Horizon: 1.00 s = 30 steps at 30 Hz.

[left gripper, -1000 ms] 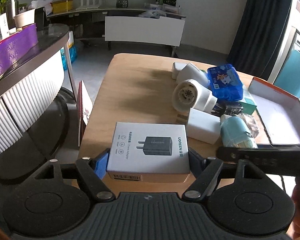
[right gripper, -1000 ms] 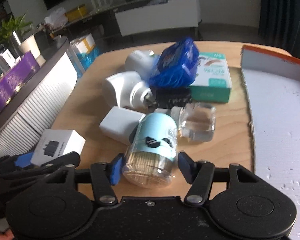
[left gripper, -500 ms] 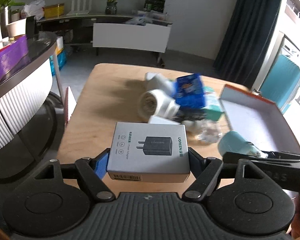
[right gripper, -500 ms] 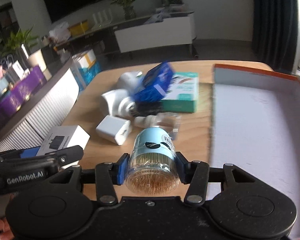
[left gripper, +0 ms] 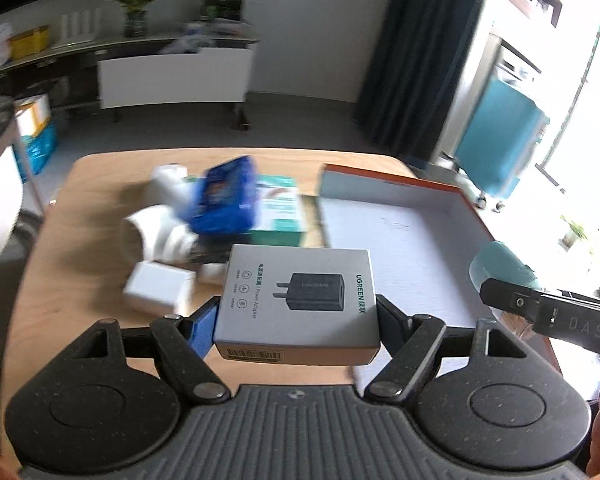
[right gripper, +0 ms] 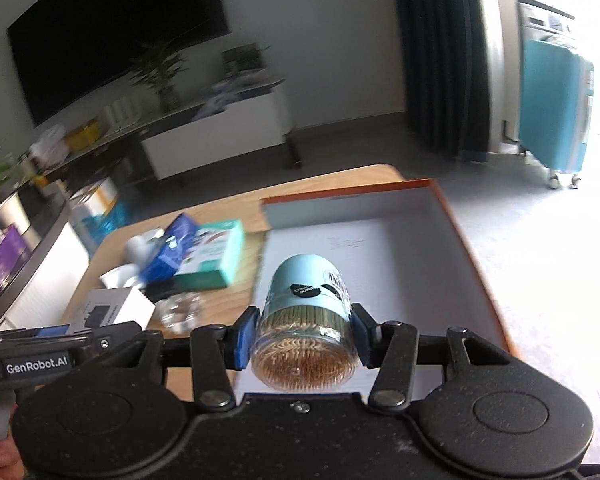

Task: Organize rigid objects
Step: 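Carry both items into the open white box and release them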

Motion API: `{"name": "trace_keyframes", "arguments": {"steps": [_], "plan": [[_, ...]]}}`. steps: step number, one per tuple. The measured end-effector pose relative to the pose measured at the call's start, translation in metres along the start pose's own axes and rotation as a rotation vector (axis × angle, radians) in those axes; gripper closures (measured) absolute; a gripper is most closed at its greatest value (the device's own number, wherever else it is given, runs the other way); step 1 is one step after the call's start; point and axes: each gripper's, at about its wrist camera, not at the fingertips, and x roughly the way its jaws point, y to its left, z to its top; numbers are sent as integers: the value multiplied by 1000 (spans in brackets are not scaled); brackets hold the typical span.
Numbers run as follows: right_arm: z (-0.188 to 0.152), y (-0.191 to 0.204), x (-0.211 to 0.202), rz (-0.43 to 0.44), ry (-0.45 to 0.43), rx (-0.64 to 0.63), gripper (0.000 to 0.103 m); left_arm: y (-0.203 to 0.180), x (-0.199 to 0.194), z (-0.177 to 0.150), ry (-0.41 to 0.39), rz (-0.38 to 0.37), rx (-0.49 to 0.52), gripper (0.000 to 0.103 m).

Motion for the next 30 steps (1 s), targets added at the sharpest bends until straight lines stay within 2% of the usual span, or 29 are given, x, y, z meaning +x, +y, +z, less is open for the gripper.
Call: {"name": "trace_keyframes", "arguments": {"steps": [5,12,30], "plan": [[3,-22,0,-33,-23,46,44,-24,17,11,11,-41,34,24],[5,-41,8,-48,-33,70,44,-35,35,20,13,-57,46,24],[22,-52,41,-49,-23,55,44,-50,66,39,42,-79,23,24]]}}
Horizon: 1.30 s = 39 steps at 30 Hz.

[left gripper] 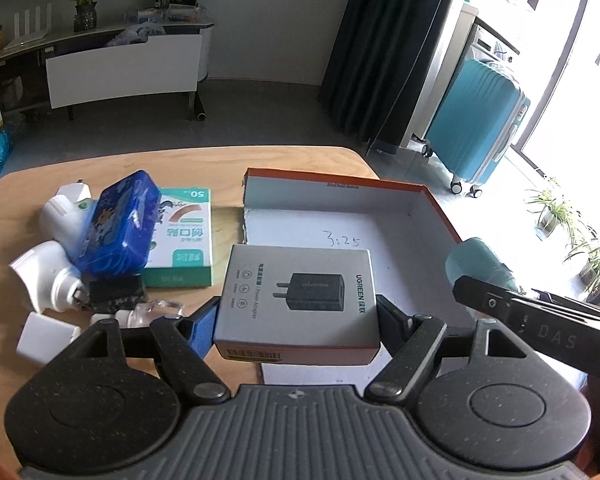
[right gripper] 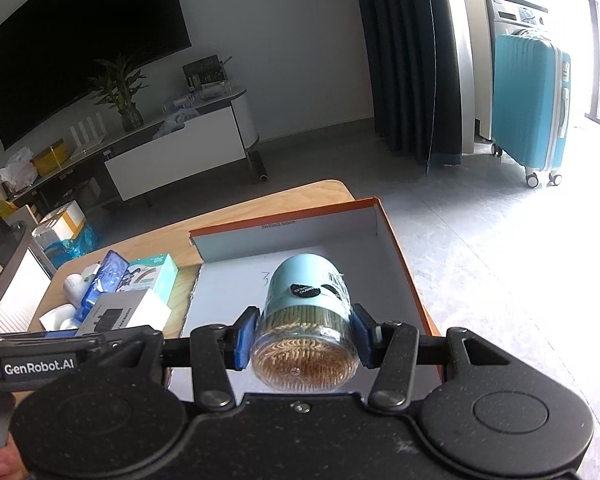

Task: Organize rigid objects
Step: 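Carry both items into the open white box and release them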

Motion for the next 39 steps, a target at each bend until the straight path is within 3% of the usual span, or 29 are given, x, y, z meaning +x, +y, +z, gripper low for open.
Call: {"name": "trace_keyframes", "arguments": {"steps": [20,27,31,39], "plan": [[44,-15,81,-27,67,-45,44,-20,61,35,38,4,0,24],[62,-25,100,-36,39,-36,41,-25,83,51,33,11,-8,24],[67,-34,92,-22,-10,-16,34,-24,93,54,49,-20,-43,24],[61,-45,48,-21,-62,18,34,-31,83,46,64,-29,-19,4]]}}
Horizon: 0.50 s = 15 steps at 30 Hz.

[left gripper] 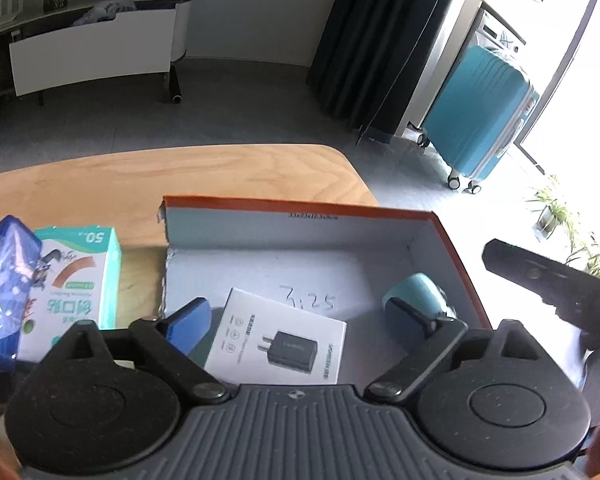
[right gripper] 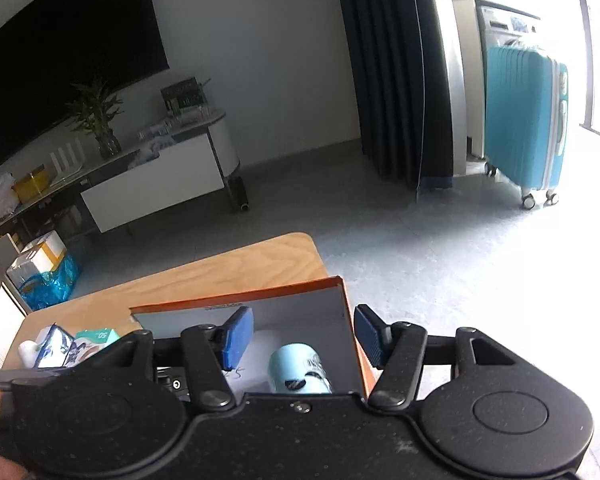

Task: Organize rigid objects
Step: 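Carry both items into the open white box and release them, then withdraw both tools from the box back over the table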

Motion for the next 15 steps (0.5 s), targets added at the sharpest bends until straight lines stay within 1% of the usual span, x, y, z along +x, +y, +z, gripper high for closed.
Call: {"name": "trace_keyframes", "arguments": {"steps": [1,3,6,9,12,15], "plan": [[0,1,-7,-3,-5,-7,33,-1,-4,-2,-3,5,7,2],[-4,3,-18,-1,-10,-5,29,0,-14,-5,-11,25,13,0],[-10,8,-34,0,-11,0,24,5,-30,-11,-14,59,9,0],[-18,15,-43,0,2,-6,21,6,-45,-18,-5,107,35,0],[-26,21,-51,5,18,-2,20,9,-61,-25,-10,137,61,0],[-34,30,-57,18,36,-11,20,16,-72,-31,-3,156,38,0]]}}
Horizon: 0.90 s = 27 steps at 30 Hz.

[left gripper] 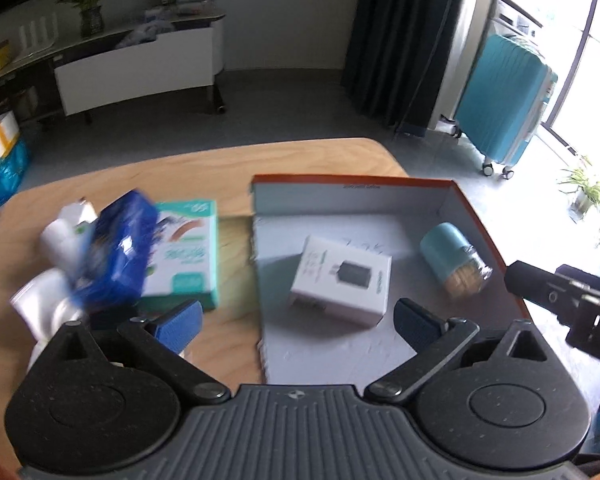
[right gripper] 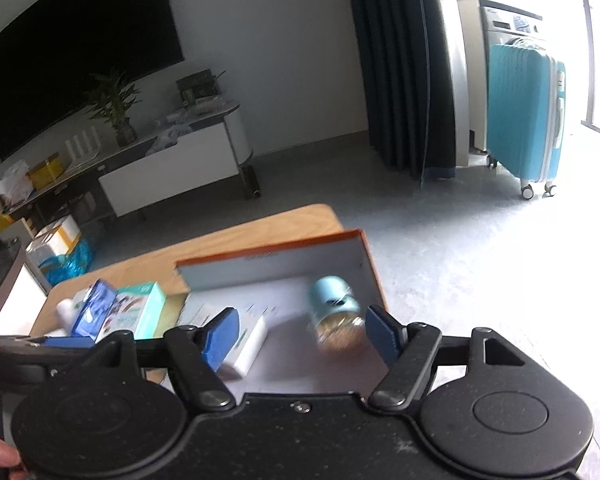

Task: Organize rigid objects
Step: 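Withdraw both tools from the box back over the table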

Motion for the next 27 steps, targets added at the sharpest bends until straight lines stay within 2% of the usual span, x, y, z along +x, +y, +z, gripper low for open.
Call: {"name": "trace_keyframes", "arguments": {"steps": [5,12,27], "plan": [[-9,14,-7,10,16,-7,19,10,-15,-8,-8,47,11,0],[-19,43,-11,51,42,-45,19,35,-33,-20,-17,87,-25,0],[-39,107,-8,126,90,-139,19,83,-51,-38,-27,111,-102,0]]}}
